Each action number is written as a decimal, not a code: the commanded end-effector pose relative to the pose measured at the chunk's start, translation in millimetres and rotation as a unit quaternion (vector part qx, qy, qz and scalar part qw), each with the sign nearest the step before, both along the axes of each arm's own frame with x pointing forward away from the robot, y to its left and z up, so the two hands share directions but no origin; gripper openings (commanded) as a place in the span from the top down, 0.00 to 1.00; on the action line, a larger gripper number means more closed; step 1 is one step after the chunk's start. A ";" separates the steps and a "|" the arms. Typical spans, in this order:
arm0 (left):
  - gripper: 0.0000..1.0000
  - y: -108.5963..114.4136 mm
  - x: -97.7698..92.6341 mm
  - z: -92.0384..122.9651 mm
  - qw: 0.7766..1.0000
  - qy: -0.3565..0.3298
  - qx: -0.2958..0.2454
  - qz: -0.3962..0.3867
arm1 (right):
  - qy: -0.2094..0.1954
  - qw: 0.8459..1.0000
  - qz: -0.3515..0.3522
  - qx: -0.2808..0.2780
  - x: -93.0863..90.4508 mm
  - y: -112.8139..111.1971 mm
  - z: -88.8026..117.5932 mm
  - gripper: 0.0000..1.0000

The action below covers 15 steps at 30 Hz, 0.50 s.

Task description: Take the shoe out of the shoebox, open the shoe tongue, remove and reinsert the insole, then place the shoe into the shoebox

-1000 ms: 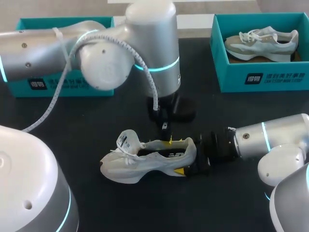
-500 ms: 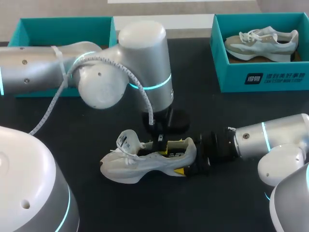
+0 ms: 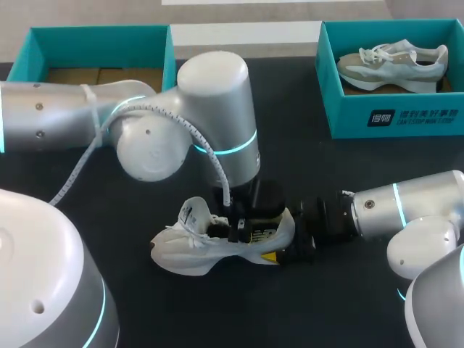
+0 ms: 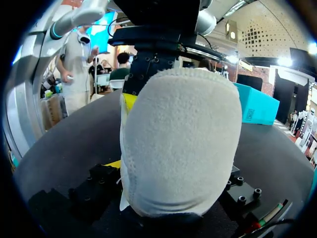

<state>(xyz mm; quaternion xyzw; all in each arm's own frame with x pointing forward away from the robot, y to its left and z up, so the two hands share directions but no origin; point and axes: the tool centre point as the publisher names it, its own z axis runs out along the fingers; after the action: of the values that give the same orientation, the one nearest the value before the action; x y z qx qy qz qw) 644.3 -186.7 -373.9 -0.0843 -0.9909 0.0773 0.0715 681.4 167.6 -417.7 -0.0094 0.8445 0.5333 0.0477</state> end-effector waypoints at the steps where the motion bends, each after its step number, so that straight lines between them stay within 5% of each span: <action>1: 1.00 6.6 -5.1 9.4 1.000 -0.013 -0.006 0.005 | 0.000 1.000 0.000 -0.002 2.0 0.8 -3.2 1.00; 15: 0.95 4.0 1.8 -7.1 1.000 -0.012 0.005 0.007 | 0.000 1.000 0.000 -0.002 2.0 0.8 -3.2 1.00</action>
<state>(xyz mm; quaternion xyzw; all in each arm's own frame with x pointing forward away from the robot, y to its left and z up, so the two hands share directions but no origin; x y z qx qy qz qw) 644.6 -179.6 -373.0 -0.0775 -0.9928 0.0720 0.0559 681.4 167.6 -417.7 -0.0094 0.8445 0.5333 0.0477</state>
